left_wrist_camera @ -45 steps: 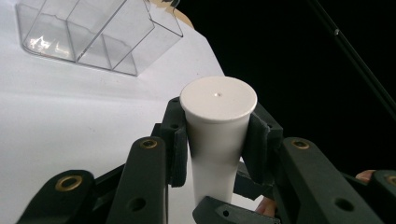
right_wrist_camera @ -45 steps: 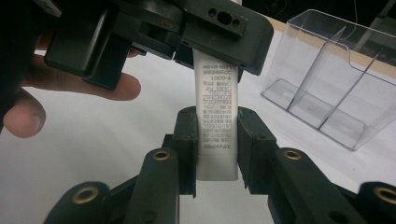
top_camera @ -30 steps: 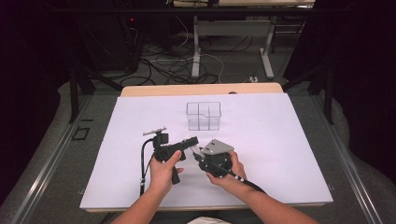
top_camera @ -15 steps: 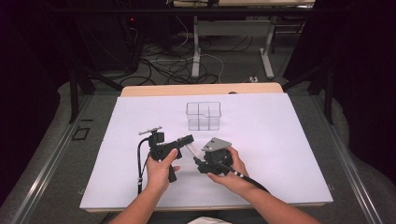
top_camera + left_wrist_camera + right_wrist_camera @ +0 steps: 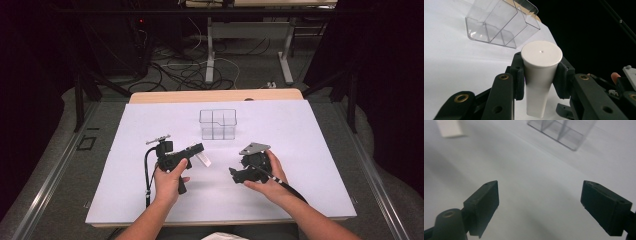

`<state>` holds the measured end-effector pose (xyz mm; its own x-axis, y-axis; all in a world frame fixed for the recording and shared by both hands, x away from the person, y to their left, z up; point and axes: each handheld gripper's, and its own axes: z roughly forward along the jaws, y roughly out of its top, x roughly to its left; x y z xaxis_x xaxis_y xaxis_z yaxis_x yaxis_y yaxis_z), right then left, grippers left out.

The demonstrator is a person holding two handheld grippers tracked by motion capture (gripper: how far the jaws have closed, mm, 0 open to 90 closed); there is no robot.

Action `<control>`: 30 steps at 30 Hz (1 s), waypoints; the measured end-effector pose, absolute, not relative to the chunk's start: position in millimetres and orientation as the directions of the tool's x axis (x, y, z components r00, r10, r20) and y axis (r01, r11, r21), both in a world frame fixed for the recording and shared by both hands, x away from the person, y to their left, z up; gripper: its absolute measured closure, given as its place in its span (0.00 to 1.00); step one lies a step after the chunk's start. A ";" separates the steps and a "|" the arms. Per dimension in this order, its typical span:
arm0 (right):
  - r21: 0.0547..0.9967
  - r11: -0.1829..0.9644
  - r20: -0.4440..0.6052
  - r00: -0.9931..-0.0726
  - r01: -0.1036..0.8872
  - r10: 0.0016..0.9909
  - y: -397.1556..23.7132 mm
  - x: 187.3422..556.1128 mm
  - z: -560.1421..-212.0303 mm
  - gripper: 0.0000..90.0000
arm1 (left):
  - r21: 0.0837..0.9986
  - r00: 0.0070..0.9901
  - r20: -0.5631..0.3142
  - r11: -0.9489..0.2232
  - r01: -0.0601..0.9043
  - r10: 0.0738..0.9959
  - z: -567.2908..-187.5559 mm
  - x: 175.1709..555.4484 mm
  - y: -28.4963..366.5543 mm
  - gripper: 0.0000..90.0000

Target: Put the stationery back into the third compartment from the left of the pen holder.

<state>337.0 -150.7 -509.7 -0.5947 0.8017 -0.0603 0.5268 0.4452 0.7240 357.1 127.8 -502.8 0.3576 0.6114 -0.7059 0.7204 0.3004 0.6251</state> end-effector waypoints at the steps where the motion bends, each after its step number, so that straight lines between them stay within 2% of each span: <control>1: 0.717 0.441 -0.060 -0.582 0.540 0.811 -155.5 337.2 -510.0 0.14 | 0.626 0.359 -0.702 0.293 0.722 0.615 -502.4 357.0 128.1 0.74; 7: 0.700 0.428 -0.076 -0.536 0.571 0.841 -183.2 339.8 -512.4 0.05 | 0.652 0.373 -0.671 0.270 0.709 0.640 -499.0 356.0 124.5 0.74; 10: 0.698 0.413 -0.065 -0.523 0.585 0.850 -195.1 340.0 -513.7 0.00 | 0.689 0.403 -0.622 0.224 0.690 0.672 -496.3 356.3 123.8 0.74; 18: 0.693 0.373 -0.053 -0.473 0.616 0.879 -221.2 338.4 -517.7 0.00 | 0.773 0.468 -0.480 0.105 0.626 0.742 -483.4 358.0 112.1 0.74; 30: 0.703 0.332 -0.044 -0.428 0.629 0.903 -232.5 342.3 -524.8 0.00 | 0.832 0.518 -0.336 -0.009 0.555 0.787 -445.8 373.8 89.0 0.74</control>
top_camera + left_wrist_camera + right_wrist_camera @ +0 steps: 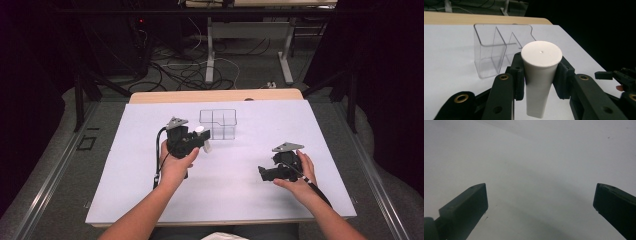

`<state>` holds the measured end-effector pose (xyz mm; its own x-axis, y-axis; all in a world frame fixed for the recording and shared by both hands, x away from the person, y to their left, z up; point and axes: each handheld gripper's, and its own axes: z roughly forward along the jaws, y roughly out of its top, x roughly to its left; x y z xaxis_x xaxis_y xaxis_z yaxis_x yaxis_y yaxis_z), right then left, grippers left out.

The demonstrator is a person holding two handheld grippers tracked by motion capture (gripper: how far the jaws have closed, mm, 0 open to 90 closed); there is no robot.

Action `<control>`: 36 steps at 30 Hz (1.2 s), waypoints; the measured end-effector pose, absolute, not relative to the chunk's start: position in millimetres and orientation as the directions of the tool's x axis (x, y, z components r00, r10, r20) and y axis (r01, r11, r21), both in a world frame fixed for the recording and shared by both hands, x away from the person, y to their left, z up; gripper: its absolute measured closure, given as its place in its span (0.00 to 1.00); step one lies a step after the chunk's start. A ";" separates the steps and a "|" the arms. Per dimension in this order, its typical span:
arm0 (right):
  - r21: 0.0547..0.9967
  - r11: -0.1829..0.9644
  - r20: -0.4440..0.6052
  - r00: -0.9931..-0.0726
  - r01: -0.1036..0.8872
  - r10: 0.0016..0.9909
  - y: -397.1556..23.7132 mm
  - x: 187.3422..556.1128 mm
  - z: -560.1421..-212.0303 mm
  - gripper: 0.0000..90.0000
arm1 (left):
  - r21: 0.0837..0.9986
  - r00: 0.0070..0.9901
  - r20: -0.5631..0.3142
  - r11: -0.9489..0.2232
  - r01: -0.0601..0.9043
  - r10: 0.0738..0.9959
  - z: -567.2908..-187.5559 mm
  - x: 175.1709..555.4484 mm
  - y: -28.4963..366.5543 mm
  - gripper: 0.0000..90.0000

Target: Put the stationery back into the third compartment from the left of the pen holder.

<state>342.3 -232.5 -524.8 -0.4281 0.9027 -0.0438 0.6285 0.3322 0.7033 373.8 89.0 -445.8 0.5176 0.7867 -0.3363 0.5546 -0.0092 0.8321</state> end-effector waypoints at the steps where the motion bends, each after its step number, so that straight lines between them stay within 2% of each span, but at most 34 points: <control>1: 0.703 0.333 -0.044 -0.429 0.628 0.902 -233.4 342.6 -524.7 0.00 | 0.834 0.523 -0.327 -0.019 0.551 0.787 -442.9 375.2 86.9 0.74; 6: 0.716 0.318 -0.039 -0.419 0.621 0.907 -236.0 343.2 -523.4 0.00 | 0.847 0.543 -0.291 -0.052 0.529 0.788 -432.8 382.6 74.3 0.74; 9: 0.715 0.311 -0.032 -0.414 0.626 0.910 -237.8 343.3 -523.4 0.00 | 0.833 0.550 -0.306 -0.061 0.549 0.777 -427.2 387.6 67.2 0.74; 21: 0.710 0.303 -0.017 -0.414 0.635 0.910 -240.1 344.9 -526.8 0.00 | 0.814 0.576 -0.257 -0.147 0.562 0.776 -401.6 411.2 52.1 0.74; 36: 0.705 0.296 0.004 -0.422 0.644 0.907 -238.9 345.4 -528.3 0.00 | 0.806 0.525 -0.244 -0.130 0.577 0.815 -396.0 443.3 36.2 0.74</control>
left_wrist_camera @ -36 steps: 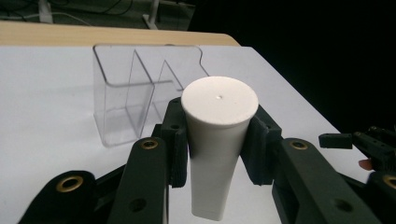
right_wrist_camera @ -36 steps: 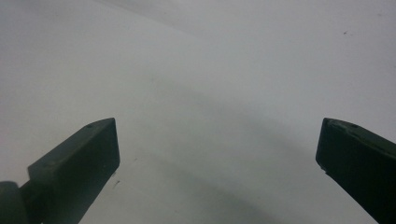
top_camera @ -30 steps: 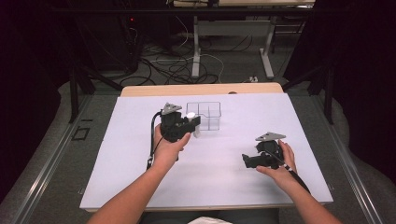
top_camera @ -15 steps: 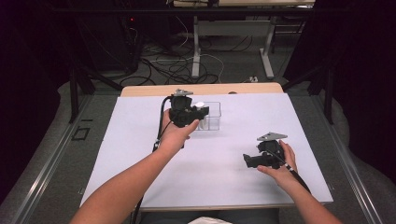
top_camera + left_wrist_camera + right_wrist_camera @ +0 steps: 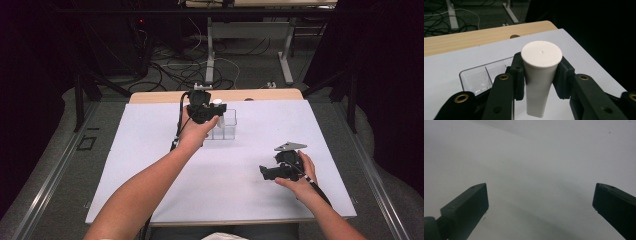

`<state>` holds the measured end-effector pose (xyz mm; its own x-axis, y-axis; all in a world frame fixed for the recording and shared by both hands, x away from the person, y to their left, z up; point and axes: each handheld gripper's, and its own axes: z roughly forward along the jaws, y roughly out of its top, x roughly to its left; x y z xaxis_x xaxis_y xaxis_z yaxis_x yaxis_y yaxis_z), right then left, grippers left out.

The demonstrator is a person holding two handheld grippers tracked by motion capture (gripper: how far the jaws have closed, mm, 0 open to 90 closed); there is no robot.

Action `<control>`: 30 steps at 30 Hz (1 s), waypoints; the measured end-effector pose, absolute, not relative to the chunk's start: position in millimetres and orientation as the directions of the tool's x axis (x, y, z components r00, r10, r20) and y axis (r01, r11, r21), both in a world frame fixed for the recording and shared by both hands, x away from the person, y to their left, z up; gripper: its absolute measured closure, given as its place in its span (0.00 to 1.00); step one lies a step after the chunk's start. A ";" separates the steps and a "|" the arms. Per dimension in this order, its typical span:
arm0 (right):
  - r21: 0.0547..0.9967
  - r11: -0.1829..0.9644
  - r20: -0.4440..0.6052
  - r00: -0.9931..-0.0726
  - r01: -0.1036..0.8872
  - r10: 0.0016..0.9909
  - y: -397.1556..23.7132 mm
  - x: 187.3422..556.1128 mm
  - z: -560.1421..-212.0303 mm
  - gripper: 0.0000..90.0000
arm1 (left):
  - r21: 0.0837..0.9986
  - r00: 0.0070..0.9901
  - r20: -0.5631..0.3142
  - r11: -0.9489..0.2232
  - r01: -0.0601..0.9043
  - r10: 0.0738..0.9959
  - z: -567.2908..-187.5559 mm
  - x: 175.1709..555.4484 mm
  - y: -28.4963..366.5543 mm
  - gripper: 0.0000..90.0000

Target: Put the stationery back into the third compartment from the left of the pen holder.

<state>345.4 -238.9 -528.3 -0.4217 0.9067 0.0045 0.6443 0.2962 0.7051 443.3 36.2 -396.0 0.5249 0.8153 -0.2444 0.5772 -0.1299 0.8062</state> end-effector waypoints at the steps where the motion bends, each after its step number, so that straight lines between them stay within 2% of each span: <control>1: 0.705 0.293 0.007 -0.420 0.646 0.908 -238.8 345.2 -528.1 0.00 | 0.807 0.521 -0.241 -0.129 0.576 0.819 -396.5 445.1 34.7 0.74; 18: 0.701 0.288 0.022 -0.422 0.653 0.906 -239.7 345.9 -528.9 0.00 | 0.805 0.455 -0.216 -0.106 0.584 0.864 -407.3 467.9 16.1 0.74; 30: 0.695 0.283 0.029 -0.419 0.661 0.908 -239.6 346.4 -530.0 0.01 | 0.805 0.460 -0.226 -0.102 0.585 0.859 -422.3 477.5 9.8 0.74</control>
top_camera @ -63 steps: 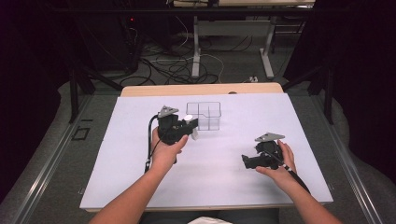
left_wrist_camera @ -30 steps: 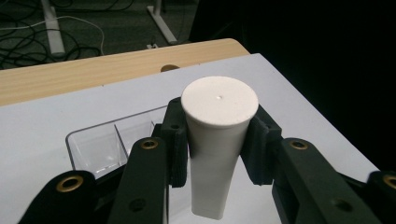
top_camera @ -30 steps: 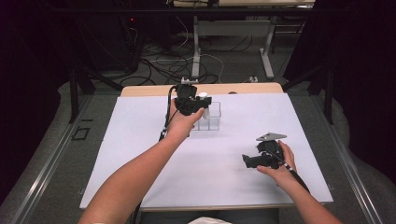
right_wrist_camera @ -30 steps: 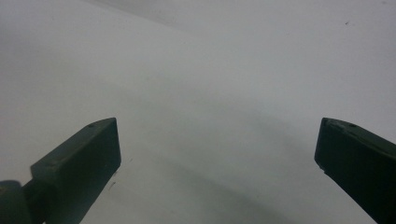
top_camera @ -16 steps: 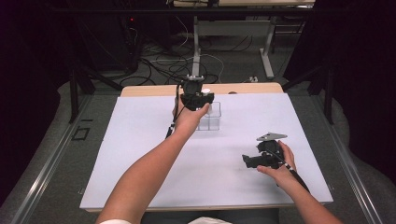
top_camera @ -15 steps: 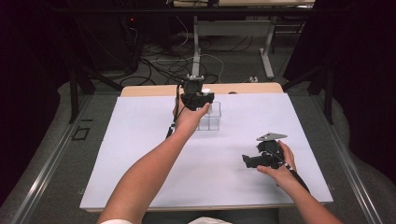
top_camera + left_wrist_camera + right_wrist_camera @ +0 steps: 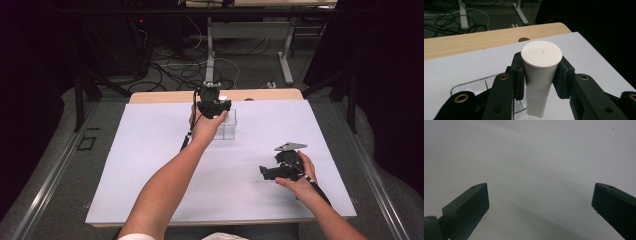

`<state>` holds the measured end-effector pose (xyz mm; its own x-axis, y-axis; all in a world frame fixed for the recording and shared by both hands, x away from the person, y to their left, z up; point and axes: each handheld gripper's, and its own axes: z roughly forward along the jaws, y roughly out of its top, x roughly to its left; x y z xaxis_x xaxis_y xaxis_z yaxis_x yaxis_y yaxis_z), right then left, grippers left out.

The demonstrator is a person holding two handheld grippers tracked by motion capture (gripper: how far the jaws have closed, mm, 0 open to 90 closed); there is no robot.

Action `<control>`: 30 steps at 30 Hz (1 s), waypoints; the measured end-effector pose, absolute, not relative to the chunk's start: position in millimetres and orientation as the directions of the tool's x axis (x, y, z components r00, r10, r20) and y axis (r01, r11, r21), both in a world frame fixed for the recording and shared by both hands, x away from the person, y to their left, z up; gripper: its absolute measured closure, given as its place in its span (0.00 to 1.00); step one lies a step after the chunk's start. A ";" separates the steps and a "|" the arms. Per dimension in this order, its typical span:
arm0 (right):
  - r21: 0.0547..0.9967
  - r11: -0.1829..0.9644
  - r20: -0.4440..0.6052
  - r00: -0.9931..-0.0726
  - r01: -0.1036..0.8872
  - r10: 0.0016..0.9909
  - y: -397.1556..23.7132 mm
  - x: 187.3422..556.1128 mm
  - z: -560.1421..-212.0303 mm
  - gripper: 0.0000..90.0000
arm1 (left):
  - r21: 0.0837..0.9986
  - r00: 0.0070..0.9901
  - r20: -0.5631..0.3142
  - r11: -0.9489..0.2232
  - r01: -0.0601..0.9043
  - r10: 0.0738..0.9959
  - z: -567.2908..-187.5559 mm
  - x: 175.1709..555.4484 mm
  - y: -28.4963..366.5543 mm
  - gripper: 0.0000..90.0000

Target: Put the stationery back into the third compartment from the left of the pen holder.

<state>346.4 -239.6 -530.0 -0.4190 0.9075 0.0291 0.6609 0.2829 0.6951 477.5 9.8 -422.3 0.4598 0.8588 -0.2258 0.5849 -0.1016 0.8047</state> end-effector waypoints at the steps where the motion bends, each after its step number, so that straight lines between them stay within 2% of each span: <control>1: 0.690 0.285 0.029 -0.420 0.665 0.907 -239.9 346.3 -529.9 0.01 | 0.801 0.460 -0.229 -0.103 0.589 0.858 -424.0 478.6 9.9 0.74; 22: 0.686 0.287 0.039 -0.428 0.668 0.903 -239.4 347.7 -533.4 0.02 | 0.775 0.399 -0.310 -0.014 0.632 0.863 -457.0 498.1 5.3 0.74; 30: 0.682 0.292 0.040 -0.432 0.671 0.901 -238.9 347.9 -534.0 0.03 | 0.775 0.394 -0.306 -0.013 0.632 0.867 -460.8 500.1 5.6 0.74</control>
<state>347.9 -238.9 -534.0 -0.4322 0.9009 0.0395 0.6707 0.2919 0.6818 500.1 5.6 -460.8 0.3935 0.8670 -0.3057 0.6316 -0.0133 0.7752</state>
